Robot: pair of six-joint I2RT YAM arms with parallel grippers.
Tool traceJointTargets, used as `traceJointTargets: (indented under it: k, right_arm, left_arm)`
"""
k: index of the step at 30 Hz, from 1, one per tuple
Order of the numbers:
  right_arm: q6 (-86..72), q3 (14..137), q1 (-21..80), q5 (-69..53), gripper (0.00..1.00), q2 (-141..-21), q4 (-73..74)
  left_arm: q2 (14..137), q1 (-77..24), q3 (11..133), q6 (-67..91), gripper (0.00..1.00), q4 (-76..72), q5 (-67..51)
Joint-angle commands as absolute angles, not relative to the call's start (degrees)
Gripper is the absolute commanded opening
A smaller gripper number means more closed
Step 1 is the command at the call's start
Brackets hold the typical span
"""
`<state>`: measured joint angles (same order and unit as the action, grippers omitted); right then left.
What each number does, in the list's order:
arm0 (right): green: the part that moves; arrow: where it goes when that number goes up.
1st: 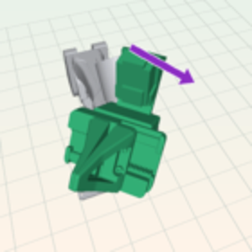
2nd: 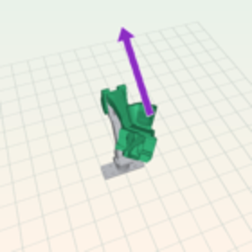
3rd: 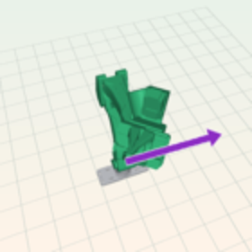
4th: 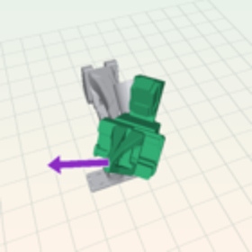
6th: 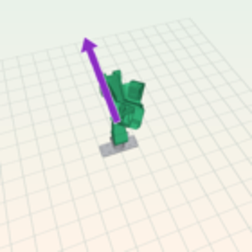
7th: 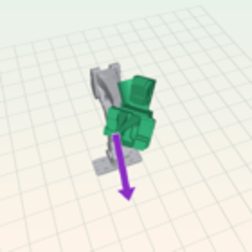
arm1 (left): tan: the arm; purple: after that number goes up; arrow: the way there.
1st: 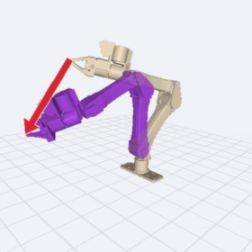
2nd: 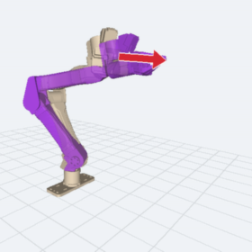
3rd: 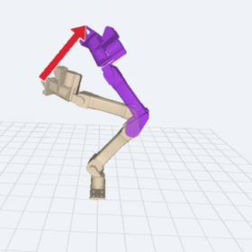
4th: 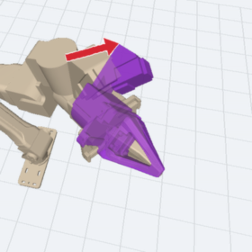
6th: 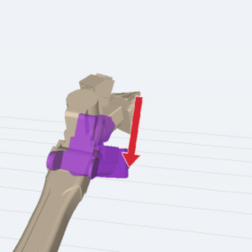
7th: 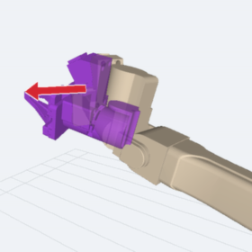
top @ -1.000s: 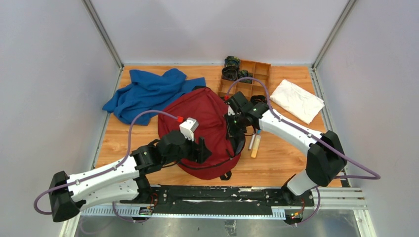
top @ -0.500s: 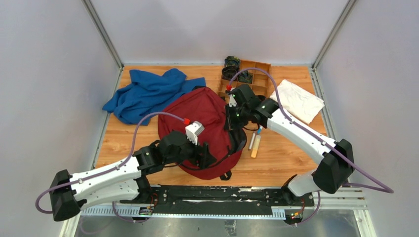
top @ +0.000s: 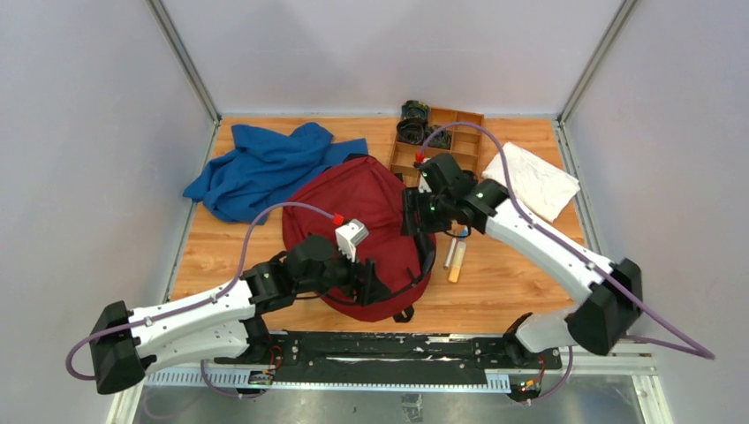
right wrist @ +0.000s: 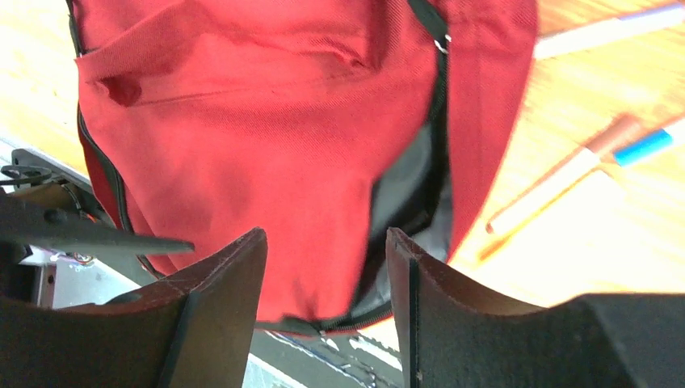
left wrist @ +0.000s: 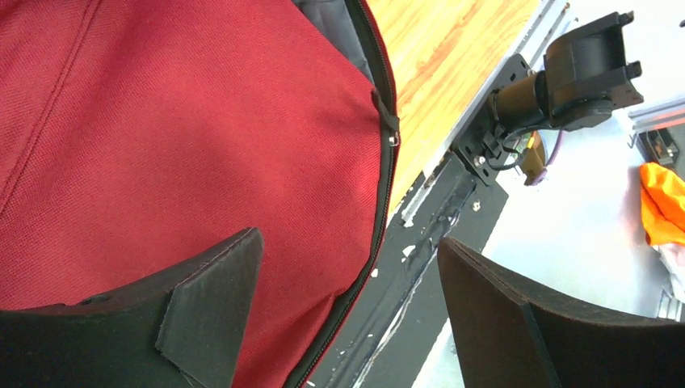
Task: Pack the student bag
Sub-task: Zip the student bag at the center of the board.
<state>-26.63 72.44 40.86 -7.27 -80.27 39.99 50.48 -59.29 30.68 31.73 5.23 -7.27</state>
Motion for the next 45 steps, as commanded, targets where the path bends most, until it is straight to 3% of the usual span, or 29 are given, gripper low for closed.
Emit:
traceJointTargets:
  k: [1, 8, 15, 27, 38, 42, 45]
  right_arm:
    - [-31.4, 66.0, 42.9, -0.2, 0.61, -69.5, 40.4]
    - [-37.6, 62.2, 57.2, 13.4, 0.59, -67.0, 44.1]
    - [-26.2, 62.6, 67.7, 17.7, 0.61, -67.2, 38.8]
    - [-26.5, 59.3, 72.1, 30.9, 0.59, -74.1, 37.9]
    - [-32.0, 56.4, 72.1, 31.6, 0.2, -71.5, 38.1]
    - [-33.2, 55.9, 72.0, 31.4, 0.01, -71.1, 37.9]
    - [-34.0, 55.9, 72.1, 31.3, 0.0, -71.2, 37.9]
  left_arm:
    - [49.0, -59.6, 31.8, 31.8, 0.86, 4.8, -4.7]
    - [46.6, -59.6, 32.5, 33.1, 0.85, 6.2, -3.3]
    - [46.2, -59.7, 34.5, 34.2, 0.82, 8.0, -5.3]
    - [44.2, -59.7, 37.6, 32.9, 0.82, 11.0, -3.2]
    - [44.0, -59.7, 35.8, 31.0, 0.78, 13.0, -0.1]
    - [48.4, -59.6, 36.7, 27.5, 0.78, 13.2, -1.6]
    - [51.0, -59.9, 37.0, 25.7, 0.79, 11.8, -4.5]
